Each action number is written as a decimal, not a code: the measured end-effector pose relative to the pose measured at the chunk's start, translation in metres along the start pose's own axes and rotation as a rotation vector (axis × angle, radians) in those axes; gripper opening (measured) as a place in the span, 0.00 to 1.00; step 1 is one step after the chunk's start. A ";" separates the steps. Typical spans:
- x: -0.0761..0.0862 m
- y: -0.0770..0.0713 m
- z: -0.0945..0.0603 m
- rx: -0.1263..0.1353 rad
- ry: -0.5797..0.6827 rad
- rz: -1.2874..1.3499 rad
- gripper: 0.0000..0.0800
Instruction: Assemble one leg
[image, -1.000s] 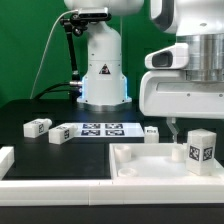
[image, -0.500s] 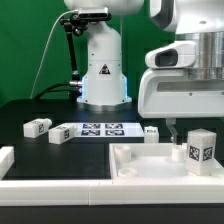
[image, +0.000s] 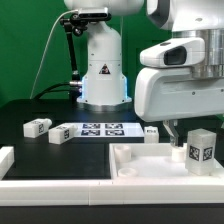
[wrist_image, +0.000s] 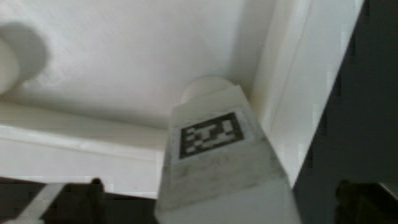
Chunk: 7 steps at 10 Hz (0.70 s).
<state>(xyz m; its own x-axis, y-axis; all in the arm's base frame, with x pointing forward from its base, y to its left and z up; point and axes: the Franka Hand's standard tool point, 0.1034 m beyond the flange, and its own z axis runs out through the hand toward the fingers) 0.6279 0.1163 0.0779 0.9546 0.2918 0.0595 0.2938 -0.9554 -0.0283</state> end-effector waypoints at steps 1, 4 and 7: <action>0.000 0.000 0.000 0.001 0.000 0.015 0.81; 0.000 -0.001 0.000 0.003 0.000 0.035 0.36; 0.001 -0.001 0.002 0.013 0.019 0.228 0.36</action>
Offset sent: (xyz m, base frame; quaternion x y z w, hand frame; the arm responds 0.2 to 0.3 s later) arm 0.0000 0.0000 0.0000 0.0000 0.0000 0.0000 1.0000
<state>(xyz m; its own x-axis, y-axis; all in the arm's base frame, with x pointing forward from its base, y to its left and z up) 0.6282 0.1180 0.0764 0.9954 0.0670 0.0691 0.0710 -0.9959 -0.0558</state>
